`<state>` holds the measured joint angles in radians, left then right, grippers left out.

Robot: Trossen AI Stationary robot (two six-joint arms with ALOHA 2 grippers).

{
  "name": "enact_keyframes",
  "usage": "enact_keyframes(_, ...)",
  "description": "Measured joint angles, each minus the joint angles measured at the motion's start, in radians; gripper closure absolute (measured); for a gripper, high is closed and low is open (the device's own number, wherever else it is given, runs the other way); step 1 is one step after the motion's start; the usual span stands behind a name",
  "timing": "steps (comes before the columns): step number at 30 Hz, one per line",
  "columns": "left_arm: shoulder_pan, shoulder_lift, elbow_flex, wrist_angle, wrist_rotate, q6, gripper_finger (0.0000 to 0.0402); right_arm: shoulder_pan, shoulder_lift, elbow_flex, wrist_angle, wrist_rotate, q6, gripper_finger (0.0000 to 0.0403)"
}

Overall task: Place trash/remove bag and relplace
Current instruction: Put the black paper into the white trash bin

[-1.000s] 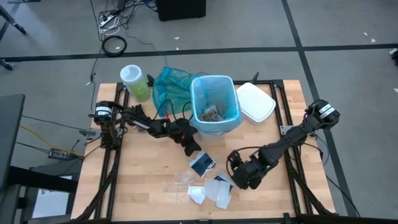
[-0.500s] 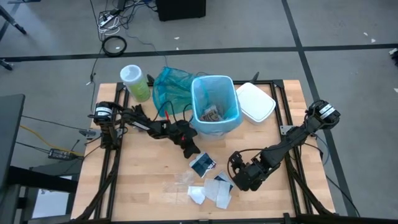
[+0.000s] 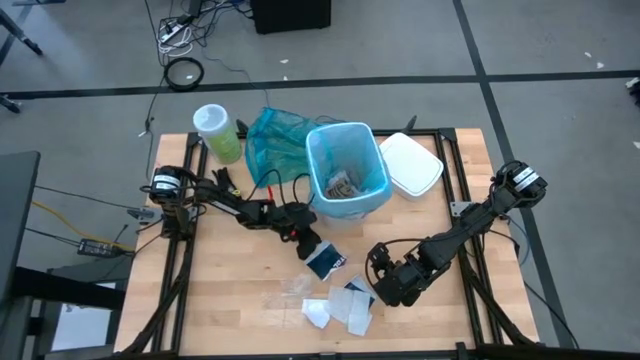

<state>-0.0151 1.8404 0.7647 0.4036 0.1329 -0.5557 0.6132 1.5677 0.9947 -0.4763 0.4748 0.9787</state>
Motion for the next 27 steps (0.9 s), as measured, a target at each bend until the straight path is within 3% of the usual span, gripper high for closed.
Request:
enact_keyframes(9,-0.003,0.000,0.000,0.017,0.133,-0.017,0.0334,0.000,0.000,0.000,-0.009,0.004,-0.002,0.0176)
enact_keyframes(19,-0.015,0.000,0.000,0.030,0.128,-0.030,0.0336,0.000,0.000,0.000,-0.014,0.004,-0.002,0.0176)
enact_keyframes(27,-0.049,0.000,0.000,0.038,0.125,-0.056,0.0360,0.000,0.000,-0.001,-0.030,0.012,-0.004,0.0176)
